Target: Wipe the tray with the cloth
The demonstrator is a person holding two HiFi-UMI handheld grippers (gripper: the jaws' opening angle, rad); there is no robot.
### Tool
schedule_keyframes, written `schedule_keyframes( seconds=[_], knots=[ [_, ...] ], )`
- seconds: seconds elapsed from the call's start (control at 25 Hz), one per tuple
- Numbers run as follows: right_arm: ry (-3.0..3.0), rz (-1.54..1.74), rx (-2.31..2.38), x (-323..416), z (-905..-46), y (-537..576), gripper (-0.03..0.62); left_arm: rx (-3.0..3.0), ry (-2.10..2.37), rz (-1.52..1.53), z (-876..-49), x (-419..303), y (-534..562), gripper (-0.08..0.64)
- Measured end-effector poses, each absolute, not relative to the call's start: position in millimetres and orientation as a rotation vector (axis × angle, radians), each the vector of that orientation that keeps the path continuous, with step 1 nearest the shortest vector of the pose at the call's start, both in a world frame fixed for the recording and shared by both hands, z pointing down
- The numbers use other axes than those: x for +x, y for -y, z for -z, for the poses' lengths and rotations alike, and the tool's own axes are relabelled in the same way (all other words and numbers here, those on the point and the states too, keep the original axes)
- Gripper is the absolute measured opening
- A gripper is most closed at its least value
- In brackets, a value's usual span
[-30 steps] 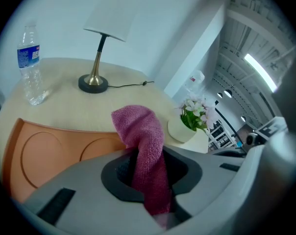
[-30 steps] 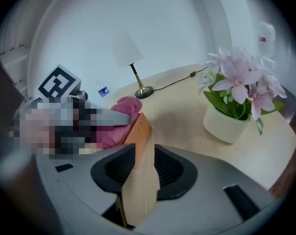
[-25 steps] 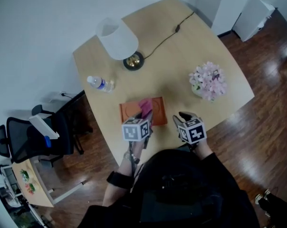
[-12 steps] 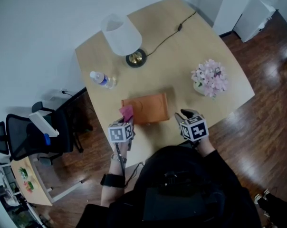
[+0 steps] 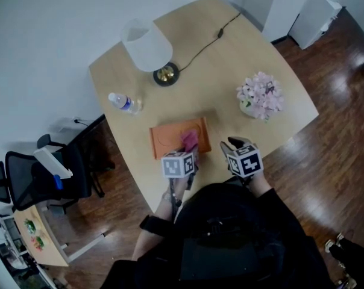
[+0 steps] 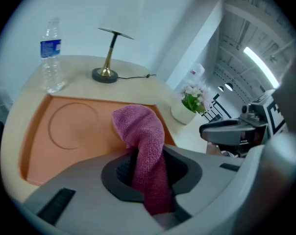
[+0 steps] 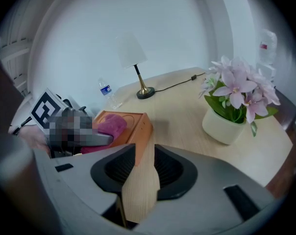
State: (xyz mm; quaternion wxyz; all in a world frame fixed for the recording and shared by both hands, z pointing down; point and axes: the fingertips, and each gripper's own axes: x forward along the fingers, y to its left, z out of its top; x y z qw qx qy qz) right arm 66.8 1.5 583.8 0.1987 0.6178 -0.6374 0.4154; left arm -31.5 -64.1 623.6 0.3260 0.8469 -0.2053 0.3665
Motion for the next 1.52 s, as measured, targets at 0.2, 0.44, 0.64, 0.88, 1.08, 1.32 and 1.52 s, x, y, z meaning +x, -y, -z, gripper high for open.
schedule_keyframes(
  seconds=[0.2,0.44,0.64,0.88,1.08,1.32,1.52],
  knots=[
    [1.745,-1.166,1.757,77,-587,-10,0.133,2.268,0.396,-1.001,-623,14,34,0.087],
    [1.747,-1.167,1.777,81,-586,-10,0.133,2.266,0.370,-0.965,-619,17,31,0.089],
    [1.771,-1.166,1.758,78,-586,-5,0.133,2.302,0.576,-0.908,-598,-31,81,0.088],
    [1.805,-1.160,1.704,70,-590,3,0.133,2.225,0.873,-0.981,-603,-119,171,0.089],
    [1.820,-1.158,1.680,69,-590,13,0.133,2.175,0.863,-1.042,-624,-127,184,0.089],
    [1.817,-1.184,1.677,74,-596,18,0.133,2.172,0.887,-1.097,-625,-124,184,0.089],
    [1.816,-1.197,1.674,76,-600,21,0.133,2.151,0.839,-1.044,-628,-99,174,0.089]
  ],
)
